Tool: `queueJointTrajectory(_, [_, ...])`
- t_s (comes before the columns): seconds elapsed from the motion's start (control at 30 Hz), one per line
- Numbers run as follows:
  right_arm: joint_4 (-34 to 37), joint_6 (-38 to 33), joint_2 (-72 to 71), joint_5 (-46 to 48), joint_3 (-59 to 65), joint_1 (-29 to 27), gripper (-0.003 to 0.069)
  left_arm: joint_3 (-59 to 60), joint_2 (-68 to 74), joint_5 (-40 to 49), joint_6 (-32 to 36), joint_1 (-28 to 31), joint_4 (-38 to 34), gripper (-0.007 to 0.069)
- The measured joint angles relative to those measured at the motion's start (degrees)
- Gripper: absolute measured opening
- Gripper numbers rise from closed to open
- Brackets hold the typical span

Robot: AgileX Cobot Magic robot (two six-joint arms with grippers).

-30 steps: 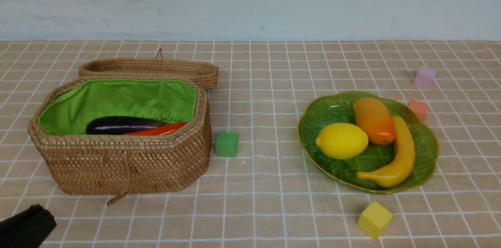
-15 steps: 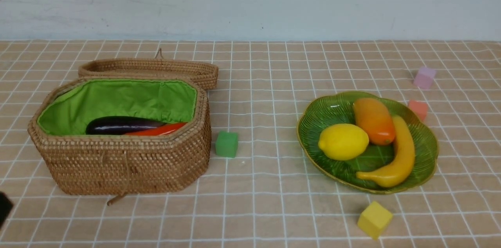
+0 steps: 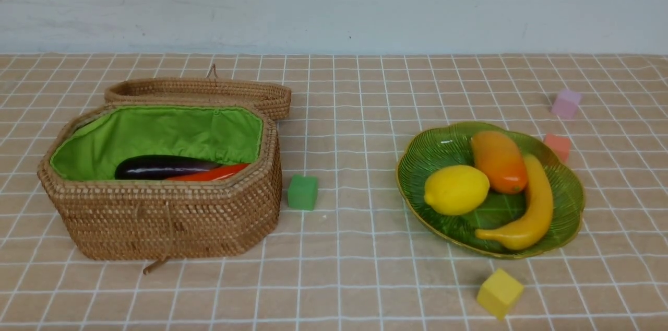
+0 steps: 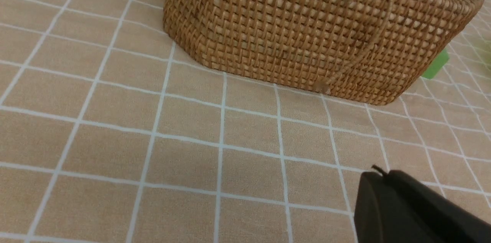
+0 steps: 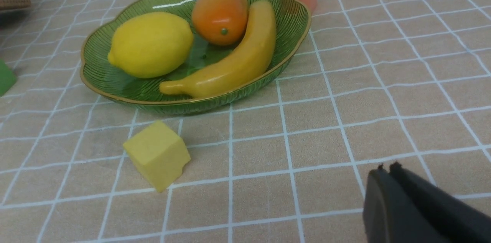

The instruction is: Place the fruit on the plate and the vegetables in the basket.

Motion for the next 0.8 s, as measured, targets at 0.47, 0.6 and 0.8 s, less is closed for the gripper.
queueJointTrajectory(0.47, [0.00,0.00,0.00,0.00,0.00,0.00,0.0029,0.00,0.00,0.00,-0.17,0.00,0.00,-0.0013])
queueJointTrajectory(0.6, [0.00,0.00,0.00,0.00,0.00,0.00,0.0036,0.00,0.00,0.00,-0.17,0.00,-0.05,-0.0013])
queueJointTrajectory(0.8, [0.00,0.00,0.00,0.00,0.00,0.00,0.0038,0.00,0.00,0.00,-0.19,0.00,-0.05,-0.0013])
